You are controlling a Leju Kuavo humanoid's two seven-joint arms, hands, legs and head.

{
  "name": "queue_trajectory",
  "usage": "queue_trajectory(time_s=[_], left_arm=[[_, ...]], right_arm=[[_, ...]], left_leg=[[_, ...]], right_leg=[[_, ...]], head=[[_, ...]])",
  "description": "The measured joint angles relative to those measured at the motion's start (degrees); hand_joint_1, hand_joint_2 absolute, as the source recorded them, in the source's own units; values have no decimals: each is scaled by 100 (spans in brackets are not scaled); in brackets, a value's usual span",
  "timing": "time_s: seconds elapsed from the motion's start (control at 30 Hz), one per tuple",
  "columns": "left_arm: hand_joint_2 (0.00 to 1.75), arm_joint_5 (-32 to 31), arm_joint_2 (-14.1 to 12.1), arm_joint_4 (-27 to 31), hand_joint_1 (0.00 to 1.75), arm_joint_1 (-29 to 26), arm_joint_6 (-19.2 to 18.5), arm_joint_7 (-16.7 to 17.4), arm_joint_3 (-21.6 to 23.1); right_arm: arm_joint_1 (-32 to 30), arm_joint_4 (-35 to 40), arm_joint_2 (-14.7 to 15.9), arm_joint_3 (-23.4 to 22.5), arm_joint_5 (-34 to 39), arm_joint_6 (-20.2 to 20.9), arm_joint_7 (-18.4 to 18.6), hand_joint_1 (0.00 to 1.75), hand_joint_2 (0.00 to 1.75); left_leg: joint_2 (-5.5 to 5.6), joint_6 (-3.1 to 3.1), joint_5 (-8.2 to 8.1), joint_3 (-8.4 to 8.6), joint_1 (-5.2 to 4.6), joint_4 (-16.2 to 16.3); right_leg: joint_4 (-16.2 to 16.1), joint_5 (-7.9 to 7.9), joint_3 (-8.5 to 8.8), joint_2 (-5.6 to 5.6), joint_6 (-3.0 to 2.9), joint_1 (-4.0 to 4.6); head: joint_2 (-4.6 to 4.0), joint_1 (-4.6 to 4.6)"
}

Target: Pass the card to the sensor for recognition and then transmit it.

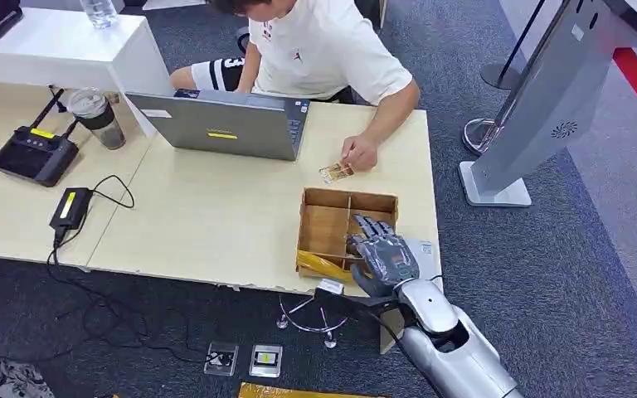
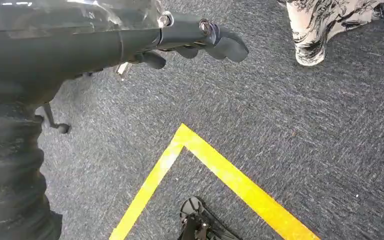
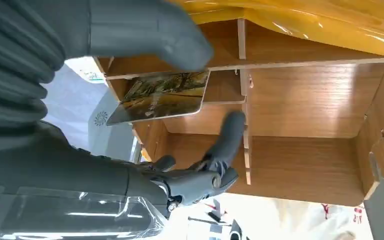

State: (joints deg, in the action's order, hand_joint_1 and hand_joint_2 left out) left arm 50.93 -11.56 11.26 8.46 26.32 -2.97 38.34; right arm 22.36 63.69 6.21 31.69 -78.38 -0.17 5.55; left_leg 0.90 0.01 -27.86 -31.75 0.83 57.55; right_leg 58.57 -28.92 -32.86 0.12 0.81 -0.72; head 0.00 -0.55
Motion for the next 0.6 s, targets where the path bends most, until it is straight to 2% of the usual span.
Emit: queue_trajectory(time_s=[0.2, 0.6], left_arm=[[175, 0, 0, 0, 0, 0, -13, -9, 0], [175, 0, -2, 0, 0, 0, -31, -11, 0]], right_arm=[[-1, 2, 11, -11, 17, 53, 66, 47, 175], [-16, 7, 116, -107, 52, 87, 109, 59, 175]], left_leg=[[0, 0, 0, 1, 0, 0], [-1, 0, 0, 2, 0, 1]], right_leg=[[0, 0, 0, 0, 0, 0], [0, 0, 0, 1, 0, 0]], head=[[0, 0], [0, 0]])
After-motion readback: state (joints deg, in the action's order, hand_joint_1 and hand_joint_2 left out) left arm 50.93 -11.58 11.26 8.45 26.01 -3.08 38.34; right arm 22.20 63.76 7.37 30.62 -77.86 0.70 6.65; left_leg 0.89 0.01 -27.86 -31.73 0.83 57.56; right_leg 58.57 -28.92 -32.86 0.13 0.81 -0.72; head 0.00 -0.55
